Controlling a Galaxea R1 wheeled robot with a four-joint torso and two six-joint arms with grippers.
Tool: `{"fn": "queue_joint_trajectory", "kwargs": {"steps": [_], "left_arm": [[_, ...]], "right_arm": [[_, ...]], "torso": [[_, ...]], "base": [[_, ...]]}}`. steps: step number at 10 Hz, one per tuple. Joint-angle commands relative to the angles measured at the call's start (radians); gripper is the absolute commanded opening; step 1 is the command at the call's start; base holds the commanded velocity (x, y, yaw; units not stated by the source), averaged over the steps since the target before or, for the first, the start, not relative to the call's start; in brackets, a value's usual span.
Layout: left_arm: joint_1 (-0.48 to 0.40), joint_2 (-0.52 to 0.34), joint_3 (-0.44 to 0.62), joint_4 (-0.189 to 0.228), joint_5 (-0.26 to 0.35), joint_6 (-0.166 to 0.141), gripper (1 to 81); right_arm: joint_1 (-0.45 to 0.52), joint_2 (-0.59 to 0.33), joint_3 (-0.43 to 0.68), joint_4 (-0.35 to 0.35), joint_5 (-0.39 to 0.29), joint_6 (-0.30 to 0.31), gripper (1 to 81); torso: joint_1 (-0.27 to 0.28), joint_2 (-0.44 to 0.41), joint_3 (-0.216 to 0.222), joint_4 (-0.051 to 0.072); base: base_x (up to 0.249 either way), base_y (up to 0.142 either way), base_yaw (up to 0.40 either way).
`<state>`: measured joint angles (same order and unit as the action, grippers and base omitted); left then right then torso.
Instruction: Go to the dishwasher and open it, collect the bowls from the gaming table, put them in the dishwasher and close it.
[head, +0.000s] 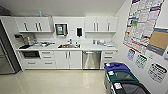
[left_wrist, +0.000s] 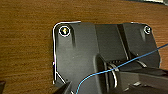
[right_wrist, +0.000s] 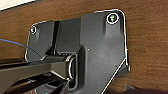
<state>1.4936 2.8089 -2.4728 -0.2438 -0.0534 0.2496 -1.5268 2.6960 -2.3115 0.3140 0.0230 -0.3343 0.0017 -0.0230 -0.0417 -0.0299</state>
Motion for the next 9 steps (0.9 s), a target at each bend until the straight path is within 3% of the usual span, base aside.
{"fn": "queue_joint_trajectory", "kwargs": {"steps": [1, 5, 9], "left_arm": [[-0.048, -0.017, 0.003, 0.001, 0.055, 0.000, 81.1], [-0.048, -0.008, 0.003, 0.003, 0.056, 0.000, 81.1], [-0.048, -0.005, 0.003, 0.001, 0.056, 0.000, 81.1]], "right_arm": [[0.049, -0.022, 0.008, -0.004, -0.064, 0.000, 81.1], [0.049, -0.016, 0.002, -0.006, -0.064, 0.000, 81.1], [0.049, -0.016, 0.002, -0.006, -0.064, -0.002, 81.1]], "torso": [[0.000, 0.000, 0.000, 0.000], [0.000, 0.000, 0.000, 0.000], [0.001, 0.001, 0.000, 0.000]], "base": [[0.276, 0.000, 0.000], [0.270, 0.000, 0.000], [0.183, 0.000, 0.000]]}}
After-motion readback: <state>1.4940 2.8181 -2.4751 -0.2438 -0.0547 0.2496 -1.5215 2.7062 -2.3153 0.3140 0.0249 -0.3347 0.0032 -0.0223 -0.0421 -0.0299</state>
